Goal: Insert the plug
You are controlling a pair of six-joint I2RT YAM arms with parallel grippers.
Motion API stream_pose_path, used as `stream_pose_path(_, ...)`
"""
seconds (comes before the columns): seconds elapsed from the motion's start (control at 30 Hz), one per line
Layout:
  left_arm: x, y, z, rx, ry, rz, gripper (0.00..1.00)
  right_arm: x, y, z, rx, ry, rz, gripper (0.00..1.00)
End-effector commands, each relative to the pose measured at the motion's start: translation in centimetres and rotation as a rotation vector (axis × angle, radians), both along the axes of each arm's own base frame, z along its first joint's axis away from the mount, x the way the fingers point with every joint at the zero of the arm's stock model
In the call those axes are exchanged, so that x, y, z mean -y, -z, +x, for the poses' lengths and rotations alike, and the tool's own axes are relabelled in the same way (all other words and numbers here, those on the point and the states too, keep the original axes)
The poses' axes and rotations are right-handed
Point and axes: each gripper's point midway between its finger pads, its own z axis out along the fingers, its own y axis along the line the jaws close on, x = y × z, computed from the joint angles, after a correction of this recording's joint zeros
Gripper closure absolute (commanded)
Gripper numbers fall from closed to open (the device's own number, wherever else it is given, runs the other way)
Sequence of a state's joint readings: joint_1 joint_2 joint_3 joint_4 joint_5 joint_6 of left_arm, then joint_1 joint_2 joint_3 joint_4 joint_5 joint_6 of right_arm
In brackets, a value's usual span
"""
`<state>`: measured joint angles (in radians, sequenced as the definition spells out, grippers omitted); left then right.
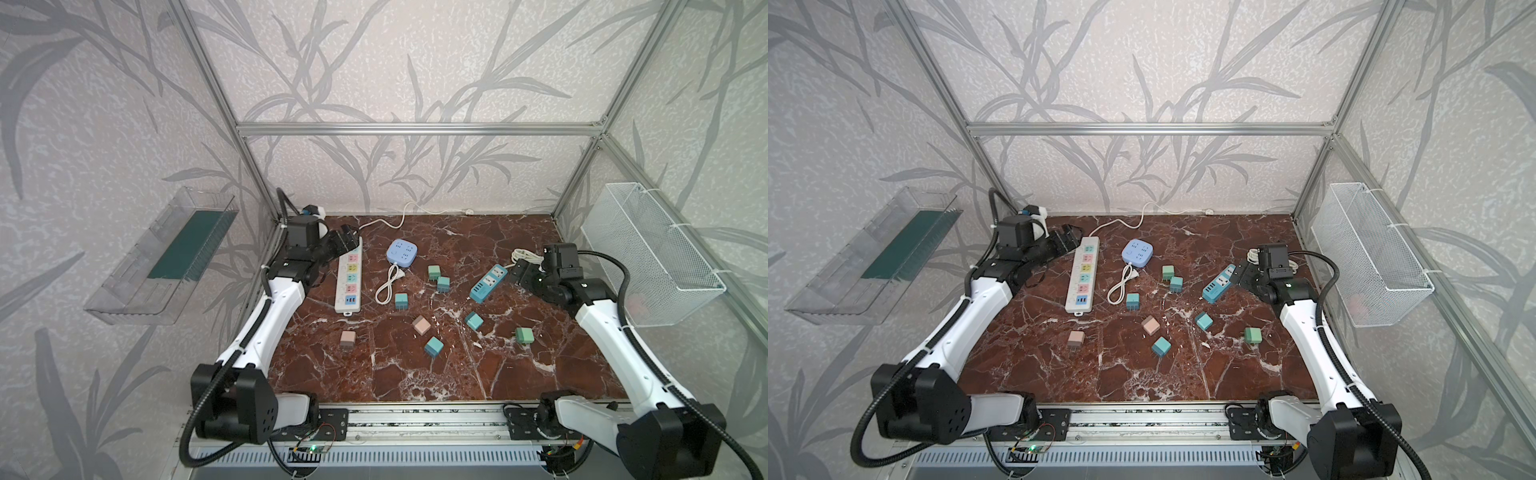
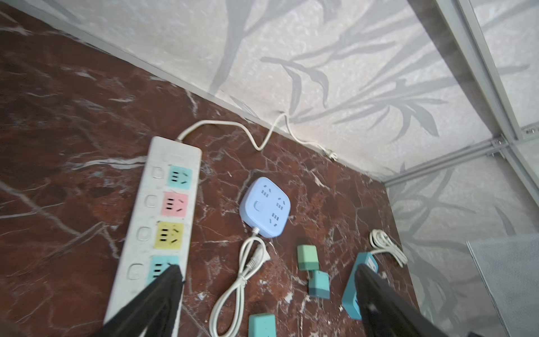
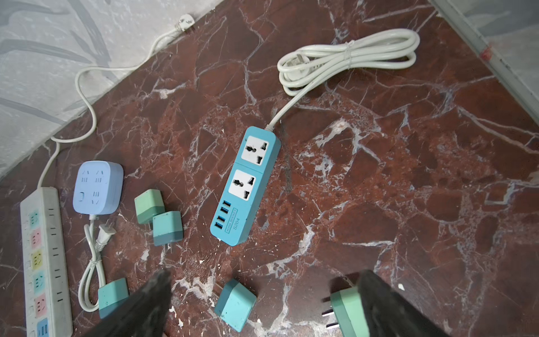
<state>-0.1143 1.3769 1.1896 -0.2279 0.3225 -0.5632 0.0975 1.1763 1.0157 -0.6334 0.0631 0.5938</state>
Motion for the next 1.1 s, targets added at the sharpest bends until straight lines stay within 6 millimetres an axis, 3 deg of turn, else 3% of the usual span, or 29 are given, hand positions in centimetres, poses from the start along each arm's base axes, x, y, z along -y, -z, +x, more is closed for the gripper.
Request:
stream_pose_path(0.0, 1.8, 1.9, 0.9, -0.105, 0.06, 0.014, 0.09, 0.1, 1.0, 0.9, -0.043, -0.009, -0.026, 0.01)
stream_pose_path(0.13, 4.1, 3.9, 1.7, -0.171, 0.127, 0.0, 0.11, -0.4, 3.4, 3.0, -0.101, 0.011, 0.007, 0.01)
stream_pose_path(0.3, 6.9, 6.7, 0.6, -0.238, 0.213, -0.017, 0.15, -1.1, 6.7, 6.0, -0.211, 0.013, 0.025, 0.01)
stream_pose_path(0.57, 7.7, 7.9, 0.2, -0.284, 0.237, -0.055, 0.17, -1.7, 12.2, 10.3, -0.352, 0.046, 0.036, 0.0)
stream_pose_path(0.67, 7.9, 8.1, -0.1, -0.297, 0.242, -0.061, 0.17, -2.7, 13.7, 11.5, -0.369, 0.014, 0.072, 0.06)
stream_pose_path(0.93, 8.2, 7.6, -0.1, -0.295, 0.262, -0.069, 0.18, -4.7, 16.5, 12.3, -0.404, -0.084, 0.064, 0.13)
stream_pose_path(1.07, 8.0, 7.4, -0.1, -0.289, 0.257, -0.061, 0.19, -5.2, 17.2, 11.7, -0.428, -0.118, 0.052, 0.3)
